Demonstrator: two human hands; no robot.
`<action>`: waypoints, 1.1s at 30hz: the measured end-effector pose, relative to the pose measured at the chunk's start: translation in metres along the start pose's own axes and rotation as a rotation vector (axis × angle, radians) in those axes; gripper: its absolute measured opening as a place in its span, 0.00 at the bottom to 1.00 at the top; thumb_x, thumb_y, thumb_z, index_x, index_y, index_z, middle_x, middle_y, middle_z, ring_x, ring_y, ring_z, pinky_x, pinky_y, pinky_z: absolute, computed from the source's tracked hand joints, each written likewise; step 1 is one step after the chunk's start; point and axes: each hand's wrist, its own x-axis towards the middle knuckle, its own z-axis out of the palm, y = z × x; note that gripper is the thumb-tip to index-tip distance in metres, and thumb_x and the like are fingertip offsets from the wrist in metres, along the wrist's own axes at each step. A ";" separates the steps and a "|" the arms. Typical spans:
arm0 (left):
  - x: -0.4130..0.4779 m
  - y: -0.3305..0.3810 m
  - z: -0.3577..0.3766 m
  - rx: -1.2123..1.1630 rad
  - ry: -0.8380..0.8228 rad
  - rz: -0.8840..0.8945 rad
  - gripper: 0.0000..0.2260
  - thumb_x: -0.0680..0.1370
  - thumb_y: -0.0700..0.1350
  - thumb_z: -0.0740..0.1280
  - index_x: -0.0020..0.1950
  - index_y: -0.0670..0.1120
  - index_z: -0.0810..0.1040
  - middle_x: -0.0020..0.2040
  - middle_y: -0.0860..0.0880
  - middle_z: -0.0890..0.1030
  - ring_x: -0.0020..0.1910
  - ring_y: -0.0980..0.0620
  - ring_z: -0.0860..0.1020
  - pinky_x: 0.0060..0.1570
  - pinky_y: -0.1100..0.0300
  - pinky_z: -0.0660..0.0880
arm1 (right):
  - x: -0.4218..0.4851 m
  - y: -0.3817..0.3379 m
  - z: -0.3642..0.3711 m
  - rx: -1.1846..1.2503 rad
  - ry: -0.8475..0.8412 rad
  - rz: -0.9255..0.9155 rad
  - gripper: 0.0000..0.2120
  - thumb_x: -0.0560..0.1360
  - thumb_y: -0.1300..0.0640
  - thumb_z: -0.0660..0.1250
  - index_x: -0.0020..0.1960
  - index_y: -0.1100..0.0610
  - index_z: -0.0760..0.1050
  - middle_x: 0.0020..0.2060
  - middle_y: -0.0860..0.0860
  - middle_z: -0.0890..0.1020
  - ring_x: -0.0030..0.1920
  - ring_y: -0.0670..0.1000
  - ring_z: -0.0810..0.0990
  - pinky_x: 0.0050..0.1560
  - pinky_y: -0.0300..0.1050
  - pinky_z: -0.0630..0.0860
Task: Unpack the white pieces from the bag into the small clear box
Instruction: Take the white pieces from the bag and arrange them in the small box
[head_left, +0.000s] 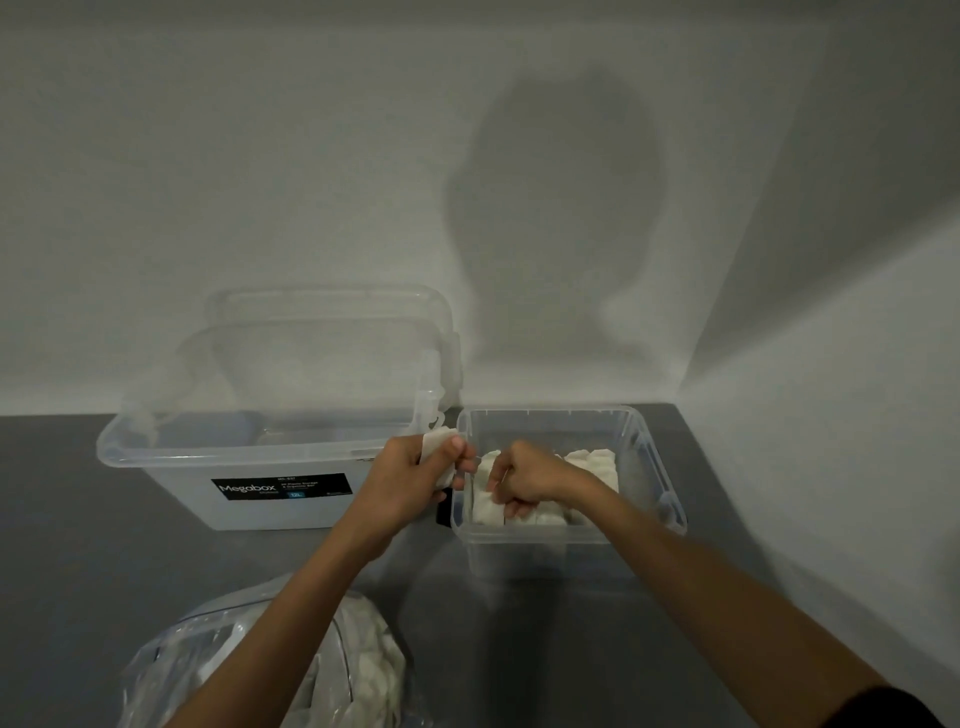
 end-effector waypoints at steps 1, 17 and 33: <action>0.000 -0.001 -0.001 0.008 0.001 0.004 0.14 0.80 0.52 0.61 0.46 0.46 0.83 0.43 0.46 0.84 0.42 0.52 0.82 0.40 0.65 0.78 | 0.004 -0.001 0.004 -0.006 -0.011 0.012 0.05 0.75 0.67 0.67 0.44 0.59 0.76 0.31 0.56 0.80 0.26 0.45 0.80 0.30 0.37 0.79; -0.001 0.004 -0.001 0.016 -0.119 -0.011 0.15 0.79 0.51 0.64 0.48 0.41 0.84 0.39 0.42 0.82 0.34 0.54 0.78 0.36 0.67 0.76 | -0.003 -0.017 -0.005 -0.206 0.206 -0.095 0.06 0.78 0.61 0.65 0.49 0.64 0.79 0.36 0.57 0.82 0.30 0.50 0.81 0.31 0.40 0.77; -0.002 0.030 0.008 -0.166 -0.299 -0.141 0.14 0.73 0.42 0.72 0.58 0.44 0.80 0.49 0.46 0.84 0.45 0.55 0.83 0.41 0.67 0.78 | -0.091 -0.052 -0.054 0.288 0.213 -0.392 0.04 0.74 0.59 0.71 0.46 0.60 0.82 0.32 0.54 0.82 0.32 0.50 0.79 0.34 0.39 0.77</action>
